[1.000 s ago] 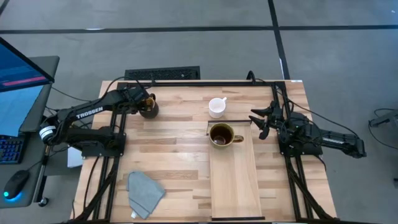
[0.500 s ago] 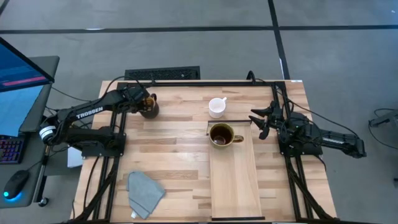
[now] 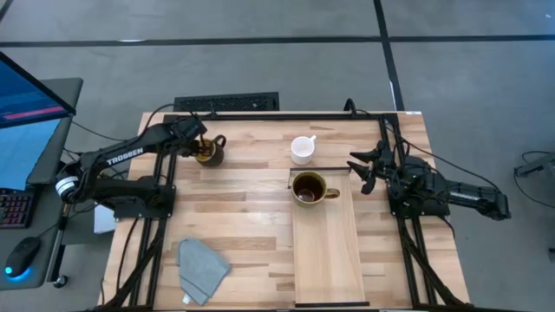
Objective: Stack small to large cups/mugs on shelf
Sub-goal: Put the black mug on the shelf
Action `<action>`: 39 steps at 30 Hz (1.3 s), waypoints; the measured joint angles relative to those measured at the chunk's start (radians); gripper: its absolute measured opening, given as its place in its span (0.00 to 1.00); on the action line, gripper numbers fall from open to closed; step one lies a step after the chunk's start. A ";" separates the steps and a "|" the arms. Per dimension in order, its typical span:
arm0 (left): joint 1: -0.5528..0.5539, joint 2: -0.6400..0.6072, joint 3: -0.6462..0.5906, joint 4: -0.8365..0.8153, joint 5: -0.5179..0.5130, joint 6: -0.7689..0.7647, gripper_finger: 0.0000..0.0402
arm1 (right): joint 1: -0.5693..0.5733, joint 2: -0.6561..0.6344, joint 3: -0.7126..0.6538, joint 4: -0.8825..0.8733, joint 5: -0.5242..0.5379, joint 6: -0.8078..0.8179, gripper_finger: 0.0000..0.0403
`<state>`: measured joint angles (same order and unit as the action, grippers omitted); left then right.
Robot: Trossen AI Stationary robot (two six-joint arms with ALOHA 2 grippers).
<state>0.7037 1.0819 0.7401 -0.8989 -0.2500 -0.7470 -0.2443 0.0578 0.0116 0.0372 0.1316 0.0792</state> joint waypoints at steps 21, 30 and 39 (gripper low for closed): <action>-0.070 0.001 0.063 -0.063 0.219 0.093 0.00 | 0.000 0.000 0.000 0.000 0.000 -0.006 0.47; -0.249 0.001 0.160 -0.121 0.209 0.080 0.00 | 0.000 0.000 0.000 0.000 0.000 -0.008 0.47; -0.451 0.000 0.196 -0.138 0.181 0.017 0.00 | 0.000 0.000 0.000 0.000 0.000 -0.008 0.47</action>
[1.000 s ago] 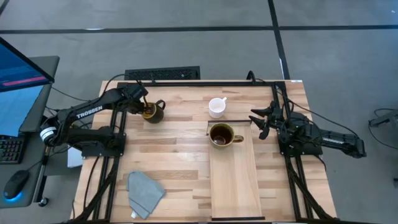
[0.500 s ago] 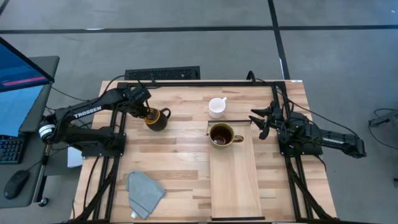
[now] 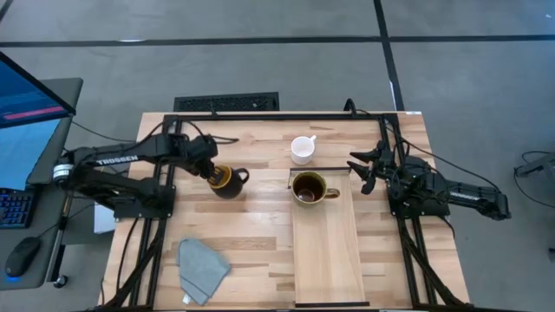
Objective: Stack small to large cups/mugs on shelf
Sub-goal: Put the black mug on the shelf
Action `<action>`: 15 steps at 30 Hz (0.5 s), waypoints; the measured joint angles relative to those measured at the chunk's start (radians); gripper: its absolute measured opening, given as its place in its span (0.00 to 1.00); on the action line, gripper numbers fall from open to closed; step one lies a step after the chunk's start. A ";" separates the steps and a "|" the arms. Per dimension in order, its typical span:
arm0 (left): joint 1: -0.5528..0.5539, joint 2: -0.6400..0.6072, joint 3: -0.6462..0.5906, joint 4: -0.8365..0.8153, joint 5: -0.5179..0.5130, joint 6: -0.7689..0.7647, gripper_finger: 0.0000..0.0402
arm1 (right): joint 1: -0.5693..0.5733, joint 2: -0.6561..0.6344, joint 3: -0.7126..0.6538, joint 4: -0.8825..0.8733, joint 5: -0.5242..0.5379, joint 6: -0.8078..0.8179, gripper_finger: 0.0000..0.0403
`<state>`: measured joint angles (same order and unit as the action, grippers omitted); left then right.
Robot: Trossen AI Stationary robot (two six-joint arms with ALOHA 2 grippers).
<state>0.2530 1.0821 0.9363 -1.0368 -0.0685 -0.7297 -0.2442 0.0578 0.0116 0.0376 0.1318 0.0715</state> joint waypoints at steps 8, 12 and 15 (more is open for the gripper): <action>-0.186 0.000 0.000 0.010 0.023 -0.145 0.00 | 0.000 0.000 0.000 0.000 0.000 0.000 0.47; -0.287 0.000 0.000 0.056 -0.003 -0.205 0.00 | 0.000 0.000 0.000 0.000 0.000 0.000 0.47; -0.351 0.000 0.000 0.116 -0.024 -0.231 0.00 | 0.000 0.000 0.000 0.000 0.000 0.000 0.47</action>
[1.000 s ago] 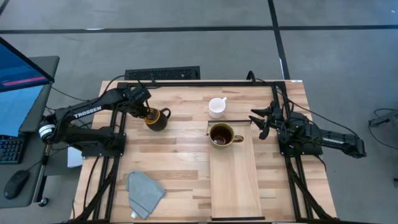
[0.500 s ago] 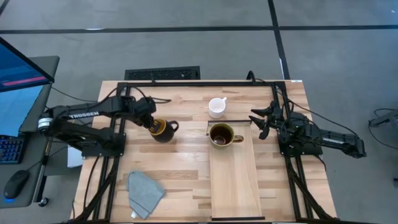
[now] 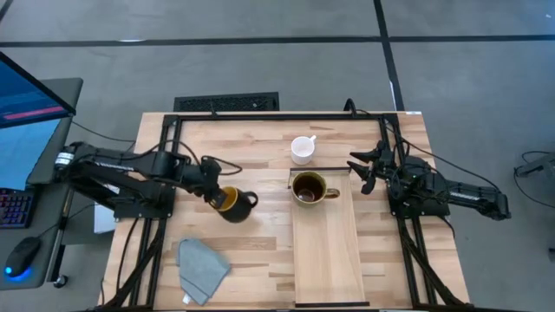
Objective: Stack small to large cups/mugs on shelf
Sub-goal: Put the black mug on the shelf
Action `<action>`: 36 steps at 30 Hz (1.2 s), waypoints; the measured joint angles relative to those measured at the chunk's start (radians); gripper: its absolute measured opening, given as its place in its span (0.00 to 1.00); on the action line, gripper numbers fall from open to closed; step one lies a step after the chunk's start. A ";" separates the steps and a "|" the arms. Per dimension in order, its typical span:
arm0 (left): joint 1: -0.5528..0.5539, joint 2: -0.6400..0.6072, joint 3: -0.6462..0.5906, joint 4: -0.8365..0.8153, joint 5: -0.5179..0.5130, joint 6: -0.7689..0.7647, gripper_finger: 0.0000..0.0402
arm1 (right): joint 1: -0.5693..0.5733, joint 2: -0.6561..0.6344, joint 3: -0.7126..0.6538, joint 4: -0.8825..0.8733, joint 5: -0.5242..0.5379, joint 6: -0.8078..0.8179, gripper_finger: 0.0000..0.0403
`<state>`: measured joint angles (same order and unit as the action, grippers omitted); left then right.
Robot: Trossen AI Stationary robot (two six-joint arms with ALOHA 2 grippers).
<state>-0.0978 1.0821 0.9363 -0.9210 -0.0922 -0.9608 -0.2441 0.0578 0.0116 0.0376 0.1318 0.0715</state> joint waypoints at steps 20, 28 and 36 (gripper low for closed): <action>-0.216 0.306 0.528 -0.241 -0.183 0.075 0.00 | 0.000 0.000 0.000 0.000 0.000 0.008 0.47; -0.229 0.551 0.884 -0.438 -0.155 0.077 0.00 | 0.000 0.000 0.000 0.000 0.000 0.008 0.47; -0.229 0.747 1.180 -0.545 -0.141 0.137 0.00 | 0.000 0.000 0.000 -0.007 0.000 0.008 0.47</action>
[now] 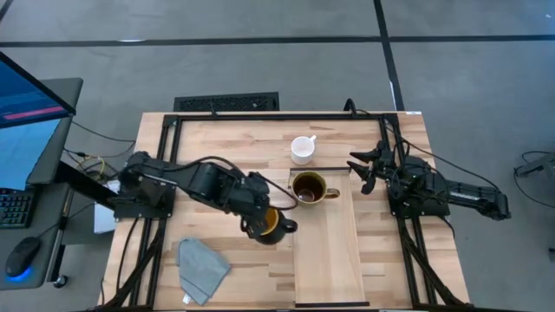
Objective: Stack small to large cups/mugs on shelf
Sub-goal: Put the black mug on the shelf
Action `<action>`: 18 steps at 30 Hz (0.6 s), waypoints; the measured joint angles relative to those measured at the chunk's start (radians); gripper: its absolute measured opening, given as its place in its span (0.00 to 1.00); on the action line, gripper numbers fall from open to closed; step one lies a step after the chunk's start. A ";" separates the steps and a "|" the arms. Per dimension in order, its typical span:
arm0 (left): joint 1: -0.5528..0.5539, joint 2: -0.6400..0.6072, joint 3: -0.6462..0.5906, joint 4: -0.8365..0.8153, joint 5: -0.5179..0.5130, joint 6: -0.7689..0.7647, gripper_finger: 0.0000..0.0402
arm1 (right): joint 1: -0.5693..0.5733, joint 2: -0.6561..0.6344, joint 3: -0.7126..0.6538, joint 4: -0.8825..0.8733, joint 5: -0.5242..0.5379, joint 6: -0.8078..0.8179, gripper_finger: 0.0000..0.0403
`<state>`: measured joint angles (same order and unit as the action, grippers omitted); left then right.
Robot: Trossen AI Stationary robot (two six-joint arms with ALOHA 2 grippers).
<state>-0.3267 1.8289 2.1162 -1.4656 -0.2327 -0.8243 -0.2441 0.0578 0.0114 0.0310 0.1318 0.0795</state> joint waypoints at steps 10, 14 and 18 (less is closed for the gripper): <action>0.000 0.153 0.196 -0.006 0.027 0.074 0.00 | -0.001 0.003 0.000 -0.018 0.000 -0.010 0.47; 0.000 0.191 0.217 0.038 0.041 0.131 0.00 | -0.001 0.002 0.000 -0.016 0.000 -0.011 0.47; 0.003 0.222 0.236 0.090 0.061 0.192 0.00 | -0.001 0.002 0.000 -0.016 0.000 -0.002 0.47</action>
<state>-0.3235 2.0504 2.3522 -1.3752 -0.1721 -0.6320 -0.2447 0.0597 0.0116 0.0151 0.1322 0.0776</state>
